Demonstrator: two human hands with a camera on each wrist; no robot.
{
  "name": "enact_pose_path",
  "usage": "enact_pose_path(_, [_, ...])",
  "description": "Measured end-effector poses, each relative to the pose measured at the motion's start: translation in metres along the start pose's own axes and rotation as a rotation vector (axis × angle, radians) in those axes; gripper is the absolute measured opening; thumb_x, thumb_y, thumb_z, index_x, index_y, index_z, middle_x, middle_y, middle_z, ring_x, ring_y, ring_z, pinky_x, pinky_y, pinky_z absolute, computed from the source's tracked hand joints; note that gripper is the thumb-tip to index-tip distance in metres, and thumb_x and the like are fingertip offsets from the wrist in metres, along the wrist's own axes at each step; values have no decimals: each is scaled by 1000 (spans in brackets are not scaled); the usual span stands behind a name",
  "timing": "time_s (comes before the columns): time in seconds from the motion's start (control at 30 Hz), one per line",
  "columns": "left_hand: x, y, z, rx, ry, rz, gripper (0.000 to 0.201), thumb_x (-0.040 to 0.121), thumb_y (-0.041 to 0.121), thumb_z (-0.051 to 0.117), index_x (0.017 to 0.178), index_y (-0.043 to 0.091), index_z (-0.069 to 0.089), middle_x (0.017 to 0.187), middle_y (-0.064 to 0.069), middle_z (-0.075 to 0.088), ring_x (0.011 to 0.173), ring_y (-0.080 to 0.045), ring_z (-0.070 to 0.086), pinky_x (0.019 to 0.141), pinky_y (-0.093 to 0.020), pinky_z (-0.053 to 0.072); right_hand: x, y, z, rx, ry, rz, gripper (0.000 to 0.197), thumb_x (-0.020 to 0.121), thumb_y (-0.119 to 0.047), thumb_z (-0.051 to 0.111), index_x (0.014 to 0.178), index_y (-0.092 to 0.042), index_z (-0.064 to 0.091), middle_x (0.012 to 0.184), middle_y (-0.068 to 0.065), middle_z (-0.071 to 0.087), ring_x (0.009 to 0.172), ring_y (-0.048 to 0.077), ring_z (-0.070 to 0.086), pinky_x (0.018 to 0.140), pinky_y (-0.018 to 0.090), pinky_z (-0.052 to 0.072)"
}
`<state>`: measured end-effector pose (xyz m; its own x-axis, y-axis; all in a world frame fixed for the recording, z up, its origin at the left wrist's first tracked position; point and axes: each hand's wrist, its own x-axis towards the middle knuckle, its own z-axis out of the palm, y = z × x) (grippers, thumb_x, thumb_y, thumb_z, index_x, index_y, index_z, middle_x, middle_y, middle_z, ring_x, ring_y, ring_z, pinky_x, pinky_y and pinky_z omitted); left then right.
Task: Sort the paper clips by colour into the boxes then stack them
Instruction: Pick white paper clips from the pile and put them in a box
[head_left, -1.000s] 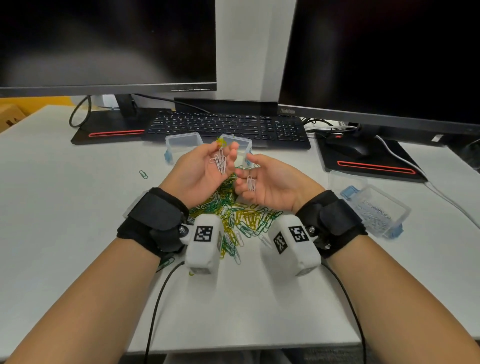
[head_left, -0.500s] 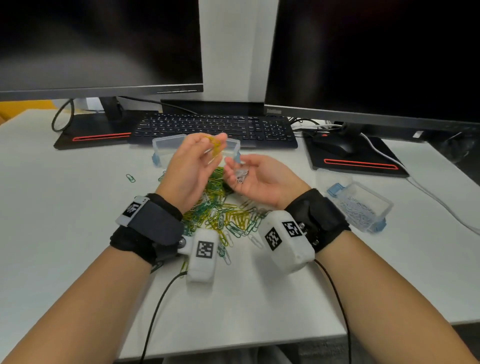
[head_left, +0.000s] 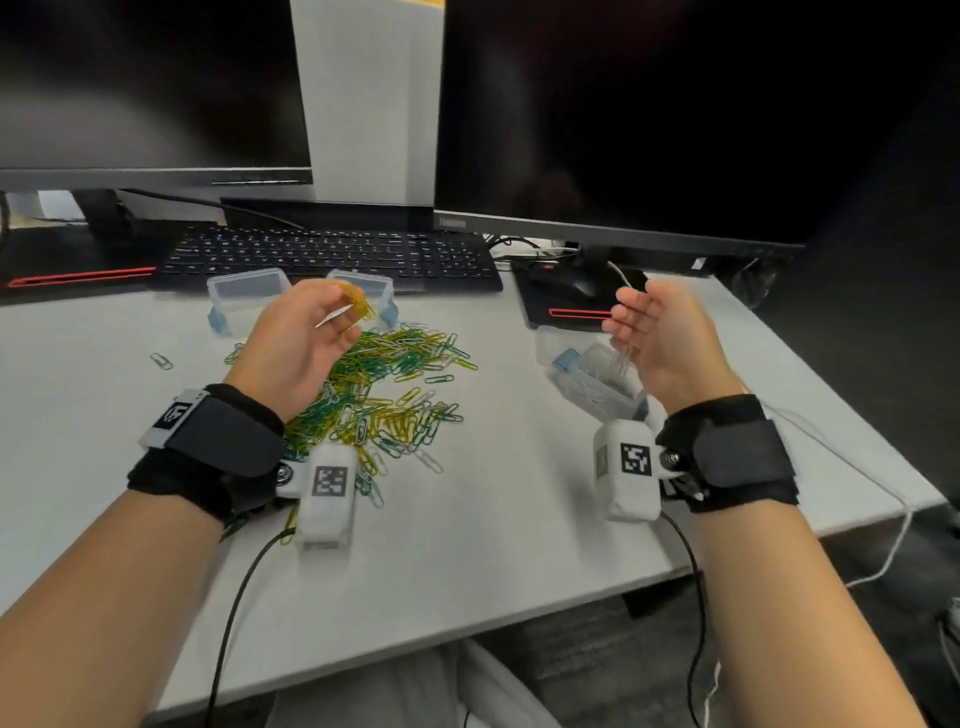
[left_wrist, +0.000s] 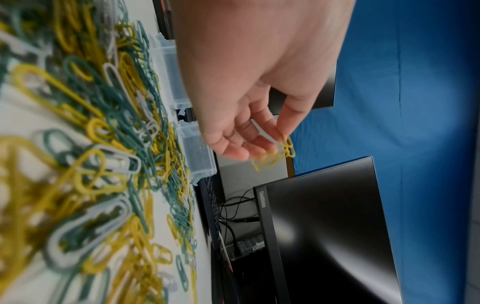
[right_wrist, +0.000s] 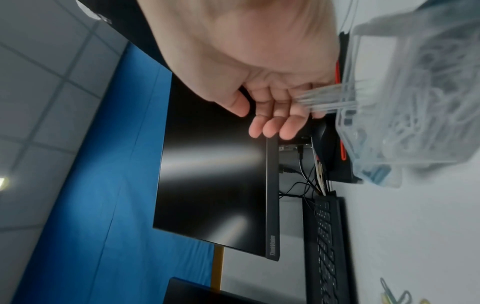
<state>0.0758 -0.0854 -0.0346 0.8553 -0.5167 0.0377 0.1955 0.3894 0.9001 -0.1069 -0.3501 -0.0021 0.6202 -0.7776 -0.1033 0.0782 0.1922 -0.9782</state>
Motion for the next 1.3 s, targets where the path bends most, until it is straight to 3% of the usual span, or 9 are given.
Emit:
enact_pose_path(0.17, [-1, 0, 3, 27, 8, -5, 12, 93, 9, 54, 83, 13, 59, 78, 2, 57, 69, -8, 51, 63, -19, 45, -18, -8, 20, -17, -60, -61, 26, 100, -22, 42, 102, -10, 65, 89, 5, 70, 93, 22, 69, 90, 35, 53])
enact_pose_path(0.37, [-4, 3, 6, 36, -15, -50, 8, 92, 11, 58, 85, 13, 61, 75, 3, 61, 65, -7, 52, 57, -17, 44, -35, 3, 118, -226, -568, -50, 23, 93, -17, 57, 113, -11, 66, 113, 8, 68, 107, 21, 64, 94, 33, 53])
enact_pose_path(0.53, [-4, 2, 6, 68, -9, -27, 8, 93, 11, 56, 88, 12, 63, 75, 2, 62, 64, -7, 50, 61, -20, 41, -31, 29, 164, -277, -781, 62, 24, 91, 1, 57, 112, -11, 62, 98, 7, 67, 93, 20, 65, 85, 31, 54])
enact_pose_path(0.63, [-3, 2, 3, 51, 8, -22, 7, 93, 10, 56, 90, 9, 63, 76, 0, 61, 66, -7, 52, 61, -18, 44, -25, 32, 169, -196, -777, 71, 23, 90, 8, 57, 111, 0, 59, 87, 12, 66, 76, 17, 66, 77, 27, 56])
enact_pose_path(0.73, [-2, 1, 2, 28, 38, -33, 5, 91, 9, 59, 87, 10, 62, 74, -1, 63, 67, -8, 57, 60, -15, 49, -20, 31, 170, -242, -773, -24, 9, 92, 2, 57, 100, -1, 60, 81, 10, 66, 68, 13, 64, 67, 22, 56])
enact_pose_path(0.83, [-3, 1, 2, 57, 43, -29, 7, 90, 9, 61, 84, 11, 60, 73, -1, 63, 67, -9, 57, 62, -17, 49, -17, 29, 168, -274, -768, -116, 19, 93, 0, 57, 111, 5, 54, 80, 13, 67, 63, 14, 62, 60, 21, 55])
enact_pose_path(0.93, [-3, 4, 3, 72, 60, -32, 4, 90, 10, 61, 86, 10, 60, 77, -2, 62, 68, -10, 57, 61, -18, 49, -17, 34, 166, -293, -805, -171, 19, 94, -2, 56, 111, -3, 46, 75, 13, 67, 58, 15, 60, 54, 22, 51])
enact_pose_path(1.13, [-2, 1, 1, 99, 60, -6, 9, 93, 13, 57, 85, 10, 59, 79, -3, 61, 69, -10, 55, 60, -17, 49, -19, 37, 163, -197, -866, -125, 12, 96, -3, 54, 104, -6, 46, 79, 18, 66, 58, 15, 59, 54, 22, 50])
enact_pose_path(1.3, [-1, -1, -1, 104, 45, 57, 10, 95, 10, 53, 89, 7, 60, 80, -1, 61, 69, -7, 55, 63, -15, 49, -17, 37, 161, -104, -827, -58, 4, 98, -4, 50, 101, -6, 50, 76, 10, 67, 58, 11, 56, 55, 20, 48])
